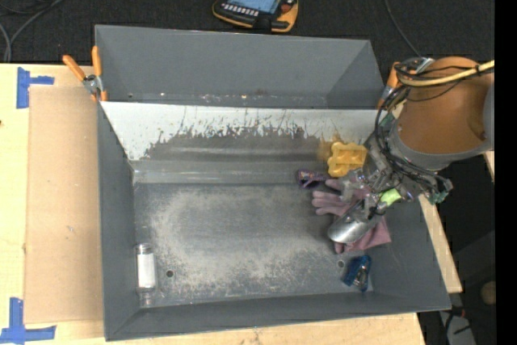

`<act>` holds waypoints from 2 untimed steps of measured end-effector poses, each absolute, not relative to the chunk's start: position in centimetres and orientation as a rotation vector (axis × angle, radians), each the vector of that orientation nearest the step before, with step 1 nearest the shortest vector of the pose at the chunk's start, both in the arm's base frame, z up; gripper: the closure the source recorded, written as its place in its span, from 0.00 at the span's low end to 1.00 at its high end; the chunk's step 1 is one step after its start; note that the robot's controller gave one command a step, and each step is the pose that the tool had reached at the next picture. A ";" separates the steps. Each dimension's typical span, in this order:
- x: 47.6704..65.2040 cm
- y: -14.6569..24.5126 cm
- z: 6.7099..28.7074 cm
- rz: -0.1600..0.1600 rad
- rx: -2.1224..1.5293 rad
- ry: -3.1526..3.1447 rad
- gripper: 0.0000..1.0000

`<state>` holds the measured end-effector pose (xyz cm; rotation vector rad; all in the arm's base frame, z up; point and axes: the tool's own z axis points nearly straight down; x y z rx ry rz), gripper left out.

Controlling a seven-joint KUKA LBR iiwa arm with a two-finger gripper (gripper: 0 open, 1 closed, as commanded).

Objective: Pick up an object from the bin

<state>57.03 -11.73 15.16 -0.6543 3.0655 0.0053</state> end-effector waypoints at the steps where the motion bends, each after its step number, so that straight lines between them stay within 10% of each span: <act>1: 57.0 -11.7 15.3 0.006 -0.653 3.066 1.00; 2: 56.9 -11.6 17.2 0.009 -0.651 3.070 1.00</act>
Offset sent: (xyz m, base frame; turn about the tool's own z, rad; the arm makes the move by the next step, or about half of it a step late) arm -0.0001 0.0002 0.0389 0.0006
